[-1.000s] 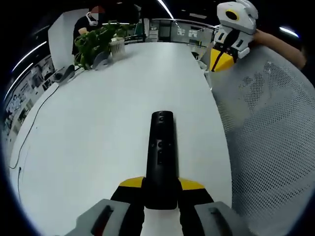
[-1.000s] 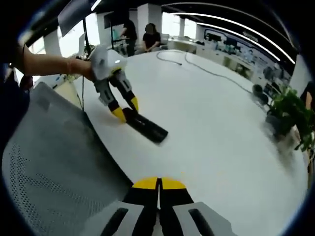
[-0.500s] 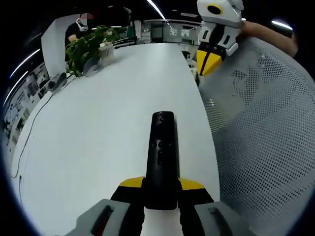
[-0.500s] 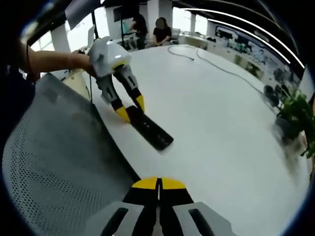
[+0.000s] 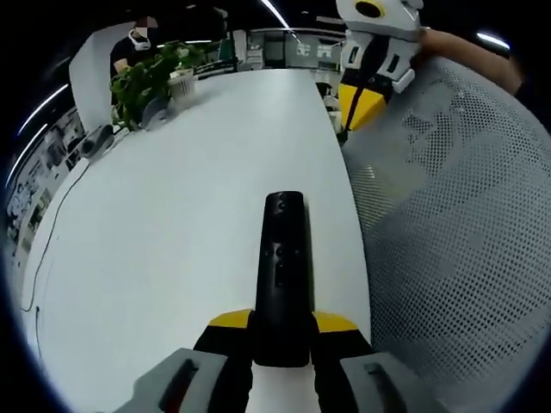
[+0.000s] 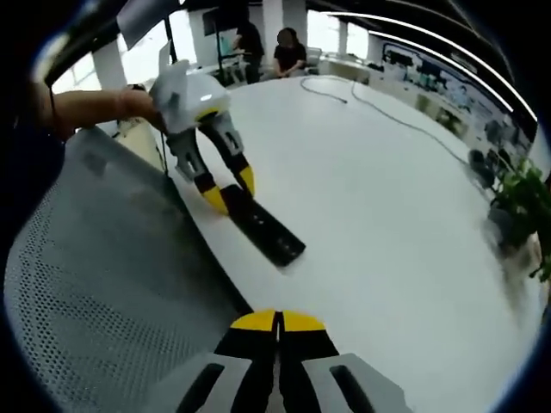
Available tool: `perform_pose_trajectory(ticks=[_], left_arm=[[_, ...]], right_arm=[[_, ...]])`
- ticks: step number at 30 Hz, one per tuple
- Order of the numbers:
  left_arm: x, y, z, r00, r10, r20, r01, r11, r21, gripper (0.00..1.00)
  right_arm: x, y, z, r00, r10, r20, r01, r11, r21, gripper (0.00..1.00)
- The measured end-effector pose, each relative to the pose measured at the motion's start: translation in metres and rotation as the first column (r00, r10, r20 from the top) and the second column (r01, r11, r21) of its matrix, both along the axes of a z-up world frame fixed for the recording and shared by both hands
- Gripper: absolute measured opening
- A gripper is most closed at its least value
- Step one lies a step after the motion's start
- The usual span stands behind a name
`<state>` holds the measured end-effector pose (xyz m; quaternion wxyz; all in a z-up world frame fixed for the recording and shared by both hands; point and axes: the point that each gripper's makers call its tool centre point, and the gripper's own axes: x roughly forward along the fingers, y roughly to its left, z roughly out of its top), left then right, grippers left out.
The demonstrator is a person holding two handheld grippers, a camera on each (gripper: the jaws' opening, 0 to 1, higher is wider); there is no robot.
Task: Press the specified remote control buttons in sequence, fully releasing each button before pressing the next.
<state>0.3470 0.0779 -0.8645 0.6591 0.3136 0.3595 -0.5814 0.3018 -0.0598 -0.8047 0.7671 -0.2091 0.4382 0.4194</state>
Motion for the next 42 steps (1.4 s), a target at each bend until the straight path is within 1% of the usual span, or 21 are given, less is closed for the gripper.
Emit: perform_pose_trajectory(ticks=[2,5,8,9,10,11,12,13,14,16,18,20,22,25,30,34,42], left_arm=[[-0.001,0.0,0.0,1.0,0.005,0.002,-0.005,1.0,0.015,0.25],[-0.003,0.001,0.0,1.0,0.015,0.001,-0.015,1.0,0.019,0.25],[-0.005,0.002,0.0,1.0,-0.001,0.002,0.001,1.0,0.019,0.25],[-0.005,0.002,0.0,1.0,-0.001,0.001,0.001,1.0,0.017,0.25],[-0.006,0.002,0.0,1.0,-0.01,-0.001,0.01,1.0,0.01,0.25],[-0.006,0.003,0.0,1.0,-0.016,-0.001,0.016,1.0,0.007,0.25],[-0.007,0.003,0.0,1.0,-0.022,-0.001,0.022,1.0,0.001,0.25],[-0.007,0.003,0.0,1.0,-0.031,-0.001,0.031,1.0,-0.002,0.25],[-0.009,0.004,0.0,0.999,-0.049,0.0,0.049,0.999,-0.002,0.25],[-0.012,0.004,0.0,0.997,-0.077,0.001,0.077,0.997,0.001,0.25],[-0.014,0.004,0.0,0.996,-0.091,0.002,0.091,0.996,-0.002,0.25],[-0.016,0.005,0.0,0.995,-0.103,0.001,0.103,0.995,-0.008,0.25],[-0.016,0.005,0.0,0.995,-0.105,-0.001,0.105,0.994,-0.017,0.25],[-0.016,0.005,0.001,0.994,-0.111,-0.002,0.111,0.994,-0.021,0.25],[-0.016,0.004,0.001,0.994,-0.111,-0.003,0.111,0.993,-0.025,0.25],[-0.016,0.005,0.001,0.994,-0.108,-0.003,0.108,0.994,-0.028,0.25],[-0.016,0.004,0.001,0.995,-0.103,-0.007,0.102,0.994,-0.037,0.25]], right_arm=[[-0.002,0.001,0.0,1.0,0.008,-0.013,-0.008,1.0,0.002,0.0],[-0.004,0.003,-0.001,0.999,0.018,-0.026,-0.018,1.0,0.004,0.0],[-0.009,0.005,-0.005,0.997,0.052,-0.057,-0.052,0.999,-0.008,0.0],[-0.014,0.007,-0.007,0.993,0.086,-0.076,-0.088,0.996,-0.019,0.0],[-0.015,0.007,-0.007,0.992,0.098,-0.082,-0.1,0.995,-0.023,0.0],[-0.018,0.006,-0.009,0.987,0.127,-0.099,-0.132,0.99,-0.043,0.0],[-0.019,0.005,-0.01,0.983,0.151,-0.104,-0.157,0.986,-0.062,0.0],[-0.018,0.005,-0.012,0.979,0.17,-0.108,-0.179,0.981,-0.08,0.0],[-0.016,0.006,-0.012,0.98,0.169,-0.11,-0.178,0.981,-0.082,0.0],[-0.01,0.011,-0.012,0.98,0.162,-0.114,-0.171,0.982,-0.075,0.0],[-0.005,0.017,-0.013,0.979,0.162,-0.123,-0.17,0.984,-0.057,0.0],[-0.003,0.023,-0.016,0.976,0.17,-0.134,-0.179,0.982,-0.056,0.0],[-0.001,0.027,-0.021,0.97,0.2,-0.136,-0.211,0.975,-0.072,0.0],[0.005,0.033,-0.028,0.965,0.225,-0.132,-0.238,0.967,-0.09,0.0],[0.014,0.045,-0.031,0.957,0.254,-0.139,-0.267,0.959,-0.089,0.0],[0.023,0.05,-0.037,0.948,0.29,-0.13,-0.305,0.945,-0.116,0.0],[0.029,0.056,-0.044,0.939,0.319,-0.132,-0.335,0.933,-0.131,0.0]])
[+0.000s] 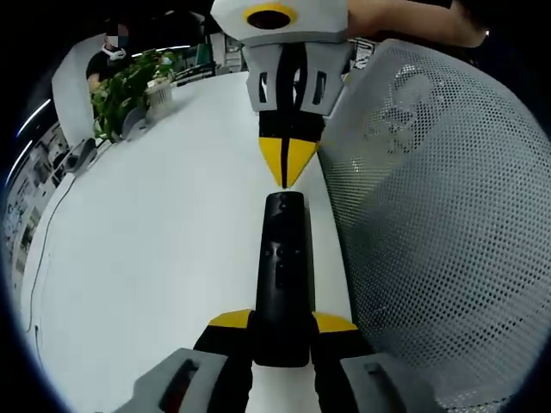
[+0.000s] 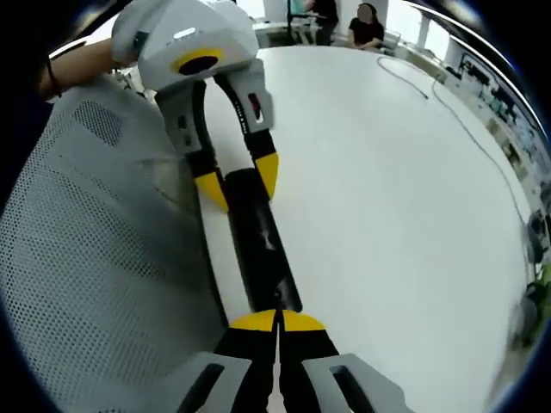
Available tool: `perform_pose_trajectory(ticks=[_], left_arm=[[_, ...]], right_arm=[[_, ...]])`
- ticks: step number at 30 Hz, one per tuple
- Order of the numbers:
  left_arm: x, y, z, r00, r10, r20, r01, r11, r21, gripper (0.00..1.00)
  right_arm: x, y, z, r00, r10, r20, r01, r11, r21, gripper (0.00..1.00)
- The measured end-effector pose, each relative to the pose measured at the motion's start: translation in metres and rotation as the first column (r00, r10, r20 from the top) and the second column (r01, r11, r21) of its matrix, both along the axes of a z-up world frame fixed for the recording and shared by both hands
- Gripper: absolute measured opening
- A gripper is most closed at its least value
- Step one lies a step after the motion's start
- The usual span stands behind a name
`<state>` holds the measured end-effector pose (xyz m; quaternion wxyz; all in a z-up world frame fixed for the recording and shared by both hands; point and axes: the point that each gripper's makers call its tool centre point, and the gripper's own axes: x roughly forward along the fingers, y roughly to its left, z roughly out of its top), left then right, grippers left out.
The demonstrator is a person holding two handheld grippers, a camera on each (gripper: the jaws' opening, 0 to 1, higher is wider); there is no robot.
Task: Press the specified remote control buttons in sequence, fully releasing each button before pressing the next.
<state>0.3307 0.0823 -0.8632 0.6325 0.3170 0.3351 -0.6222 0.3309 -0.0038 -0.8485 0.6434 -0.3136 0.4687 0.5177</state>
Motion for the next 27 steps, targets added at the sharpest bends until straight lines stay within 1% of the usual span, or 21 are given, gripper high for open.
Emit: perform_pose_trajectory(ticks=[7,13,16,17,18,20,22,25,27], left_arm=[[0.0,0.0,0.0001,1.0,0.002,-0.001,-0.002,1.0,-0.003,0.25],[0.0001,0.0,0.0003,1.0,0.002,-0.001,-0.002,1.0,-0.006,0.25],[0.0003,0.0001,0.0003,1.0,0.002,-0.002,-0.002,1.0,-0.007,0.25],[0.0004,0.0001,0.0003,1.0,0.003,-0.003,-0.003,1.0,-0.007,0.25],[0.0004,0.0001,0.0003,1.0,0.005,-0.004,-0.005,1.0,-0.008,0.25],[0.0004,-0.0001,0.0003,1.0,0.008,-0.004,-0.008,1.0,-0.009,0.26],[0.0003,-0.0003,0.0002,1.0,0.01,-0.003,-0.01,1.0,-0.008,0.26],[0.0004,-0.0011,0.0004,0.999,0.039,-0.012,-0.039,0.999,-0.004,0.26],[0.0005,-0.0014,0.0001,1.0,0.019,-0.002,-0.019,1.0,0.003,0.26]], right_arm=[[-0.0007,0.0025,-0.0074,1.0,0.024,0.004,-0.024,1.0,-0.017,0.0],[-0.0001,0.0018,-0.0072,1.0,0.027,0.004,-0.027,0.999,-0.021,0.0],[0.0003,0.0021,-0.008,1.0,0.015,0.005,-0.014,0.999,-0.032,0.0],[0.0002,0.0021,-0.0079,1.0,0.016,0.006,-0.016,0.999,-0.033,0.0],[0.0003,0.0021,-0.0081,0.999,0.036,0.009,-0.035,0.999,-0.037,0.0],[-0.0001,0.0029,-0.0082,0.999,0.033,0.004,-0.032,0.998,-0.047,0.0],[-0.0008,0.0029,-0.0083,0.998,0.06,0.013,-0.058,0.996,-0.067,0.0],[-0.0017,0.0027,-0.009,0.998,0.062,0.026,-0.06,0.995,-0.075,0.0],[-0.0021,0.0016,-0.0086,0.997,0.059,0.044,-0.056,0.996,-0.068,0.0]])
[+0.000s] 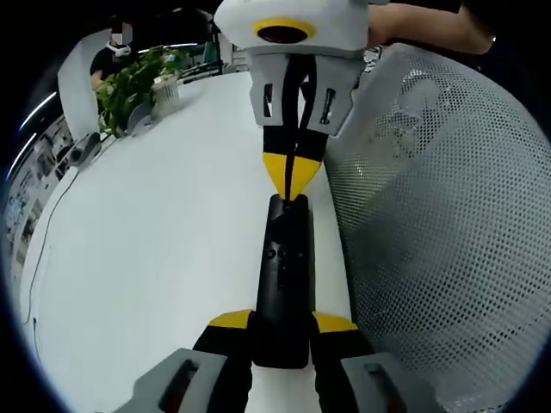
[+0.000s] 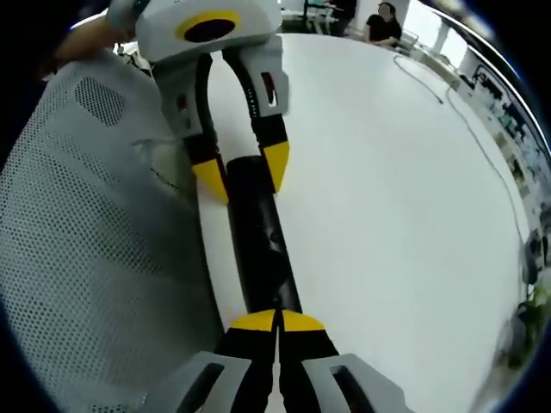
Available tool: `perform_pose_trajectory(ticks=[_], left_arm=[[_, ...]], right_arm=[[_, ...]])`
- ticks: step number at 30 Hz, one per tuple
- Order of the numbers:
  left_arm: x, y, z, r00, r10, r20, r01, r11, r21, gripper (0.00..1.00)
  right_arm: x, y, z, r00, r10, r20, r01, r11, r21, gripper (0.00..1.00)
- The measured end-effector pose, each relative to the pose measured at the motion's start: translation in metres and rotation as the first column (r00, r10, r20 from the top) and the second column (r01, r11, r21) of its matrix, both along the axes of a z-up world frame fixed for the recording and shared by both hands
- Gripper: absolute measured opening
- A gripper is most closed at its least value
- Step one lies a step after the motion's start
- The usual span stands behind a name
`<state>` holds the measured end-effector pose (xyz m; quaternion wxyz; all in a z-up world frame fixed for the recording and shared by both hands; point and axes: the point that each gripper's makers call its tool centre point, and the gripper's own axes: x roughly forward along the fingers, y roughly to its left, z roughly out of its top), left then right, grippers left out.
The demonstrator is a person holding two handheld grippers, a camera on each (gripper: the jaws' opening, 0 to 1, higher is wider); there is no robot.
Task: Press the specified remote control buttons in sequence, fully releasing each button before pressing the next.
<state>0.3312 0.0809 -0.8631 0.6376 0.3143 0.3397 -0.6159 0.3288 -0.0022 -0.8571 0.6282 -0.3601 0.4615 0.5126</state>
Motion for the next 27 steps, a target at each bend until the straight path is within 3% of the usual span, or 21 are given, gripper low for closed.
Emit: perform_pose_trajectory(ticks=[4,8,17,20,21,27], left_arm=[[0.0,0.0,0.0,1.0,-0.006,0.003,0.006,1.0,0.003,0.26],[0.0,0.001,0.0,1.0,-0.008,0.0,0.008,1.0,-0.003,0.26],[-0.001,0.001,0.0,1.0,-0.004,-0.001,0.004,1.0,-0.007,0.26],[-0.001,0.002,0.0,1.0,-0.004,-0.001,0.004,1.0,-0.006,0.26],[-0.001,0.002,0.0,1.0,-0.004,0.0,0.004,1.0,-0.007,0.26],[-0.001,0.002,0.0,1.0,-0.004,-0.001,0.004,1.0,-0.012,0.26]], right_arm=[[0.001,-0.001,0.001,0.999,-0.029,0.024,0.028,0.999,0.047,0.0],[0.001,-0.001,0.004,0.996,-0.091,-0.001,0.091,0.992,0.09,0.0],[0.003,0.01,0.006,0.999,-0.048,0.011,0.046,0.994,0.099,0.0],[0.0,0.01,0.001,0.999,-0.031,-0.009,0.031,0.997,0.076,0.0],[0.001,0.011,0.004,1.0,-0.001,0.013,0.0,0.997,0.084,0.0],[0.002,0.01,0.003,1.0,-0.006,0.018,0.005,0.998,0.068,0.0]])
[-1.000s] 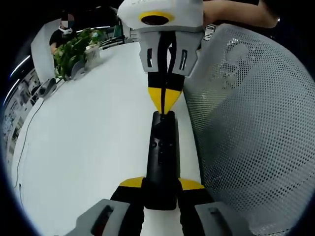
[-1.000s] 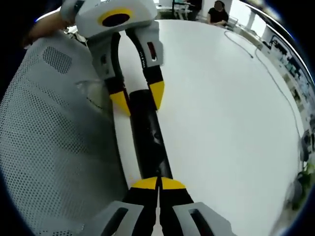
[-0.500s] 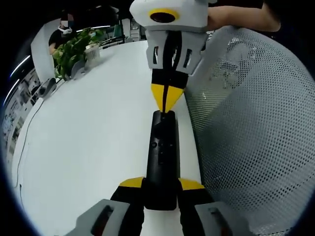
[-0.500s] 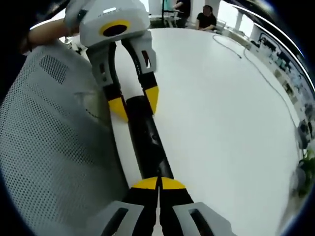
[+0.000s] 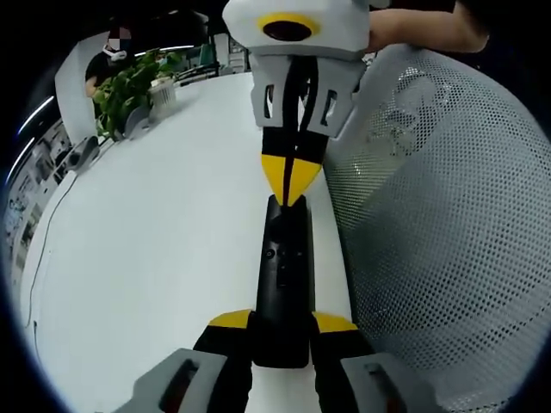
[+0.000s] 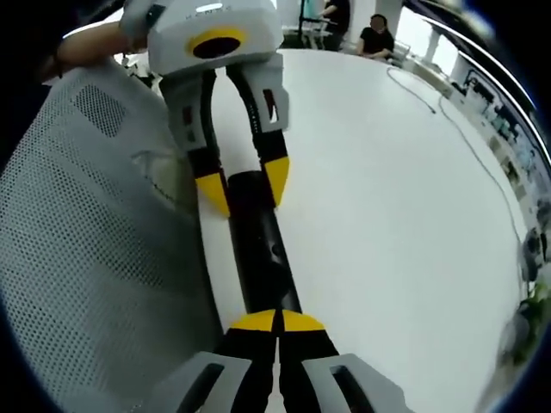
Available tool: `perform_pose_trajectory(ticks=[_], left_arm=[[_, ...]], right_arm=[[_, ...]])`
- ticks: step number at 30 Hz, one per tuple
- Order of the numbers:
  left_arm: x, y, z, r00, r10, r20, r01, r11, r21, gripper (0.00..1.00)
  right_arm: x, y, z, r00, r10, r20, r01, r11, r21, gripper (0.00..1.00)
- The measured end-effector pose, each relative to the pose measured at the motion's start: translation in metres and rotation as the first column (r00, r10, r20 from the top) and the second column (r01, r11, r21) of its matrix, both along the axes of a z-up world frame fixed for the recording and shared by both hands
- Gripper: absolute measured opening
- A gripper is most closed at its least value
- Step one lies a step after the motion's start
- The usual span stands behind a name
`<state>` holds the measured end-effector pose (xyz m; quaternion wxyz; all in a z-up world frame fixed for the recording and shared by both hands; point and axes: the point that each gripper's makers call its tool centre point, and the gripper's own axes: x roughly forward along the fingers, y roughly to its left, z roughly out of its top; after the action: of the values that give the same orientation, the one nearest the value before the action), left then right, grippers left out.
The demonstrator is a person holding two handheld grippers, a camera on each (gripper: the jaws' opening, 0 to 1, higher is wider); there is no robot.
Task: Press the specified remote control buttons in sequence, fully releasing each button before pressing the next.
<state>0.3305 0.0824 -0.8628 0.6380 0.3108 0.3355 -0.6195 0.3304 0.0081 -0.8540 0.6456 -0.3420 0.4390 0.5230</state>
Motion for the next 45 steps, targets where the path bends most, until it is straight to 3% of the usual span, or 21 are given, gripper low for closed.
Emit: perform_pose_trajectory(ticks=[4,8,14,17,20,22,23,25,26,29,38,42,45], left_arm=[[0.0,0.0,0.0,1.0,-0.002,0.002,0.002,1.0,-0.001,0.26],[0.0,0.0,0.0,1.0,-0.002,0.003,0.002,1.0,-0.001,0.26],[0.001,0.0,0.0,1.0,0.004,-0.007,-0.004,1.0,-0.013,0.26],[0.001,0.0,0.0,1.0,0.004,-0.009,-0.004,1.0,-0.015,0.25],[0.001,0.0,0.0,1.0,0.008,-0.01,-0.008,1.0,-0.021,0.25],[0.001,0.0,0.0,1.0,0.008,-0.009,-0.008,1.0,-0.02,0.25],[0.001,0.0,0.0,1.0,0.009,-0.009,-0.01,1.0,-0.019,0.25],[0.001,-0.001,0.0,1.0,0.017,-0.012,-0.017,1.0,-0.021,0.26],[0.001,-0.001,0.0,1.0,0.019,-0.012,-0.02,1.0,-0.022,0.26],[0.001,-0.001,0.0,1.0,0.02,-0.009,-0.02,1.0,-0.021,0.26],[0.001,-0.001,0.0,1.0,0.02,-0.009,-0.021,1.0,-0.023,0.26],[0.0,-0.001,0.0,1.0,0.019,-0.001,-0.019,1.0,-0.019,0.26],[0.001,-0.001,0.0,1.0,0.019,-0.004,-0.019,1.0,-0.021,0.26]], right_arm=[[0.0,0.001,-0.001,0.999,0.045,0.012,-0.045,0.999,-0.031,0.0],[-0.001,0.001,-0.001,0.987,0.153,0.053,-0.149,0.987,-0.063,0.0],[0.002,0.001,-0.001,0.994,0.108,0.024,-0.107,0.993,-0.041,0.0],[0.003,0.002,0.0,0.999,0.042,0.017,-0.043,0.998,0.052,0.0],[0.004,0.002,0.001,0.998,-0.054,-0.018,0.057,0.985,0.163,0.0],[0.004,0.001,0.001,0.993,-0.094,-0.069,0.104,0.982,0.16,0.0],[0.006,0.002,0.001,0.994,-0.088,-0.068,0.098,0.983,0.153,0.0],[0.017,0.001,0.002,0.986,-0.163,-0.04,0.168,0.97,0.174,0.0],[0.022,-0.008,0.004,0.981,-0.194,-0.026,0.196,0.971,0.139,0.0],[0.031,-0.013,0.011,0.971,-0.237,-0.014,0.236,0.955,0.178,0.0],[0.021,-0.006,0.01,0.986,-0.166,0.003,0.163,0.973,0.161,0.0],[0.019,-0.017,0.005,0.99,-0.139,0.019,0.137,0.985,0.101,0.0],[0.013,-0.009,0.005,0.994,-0.109,0.003,0.108,0.987,0.122,0.0]])
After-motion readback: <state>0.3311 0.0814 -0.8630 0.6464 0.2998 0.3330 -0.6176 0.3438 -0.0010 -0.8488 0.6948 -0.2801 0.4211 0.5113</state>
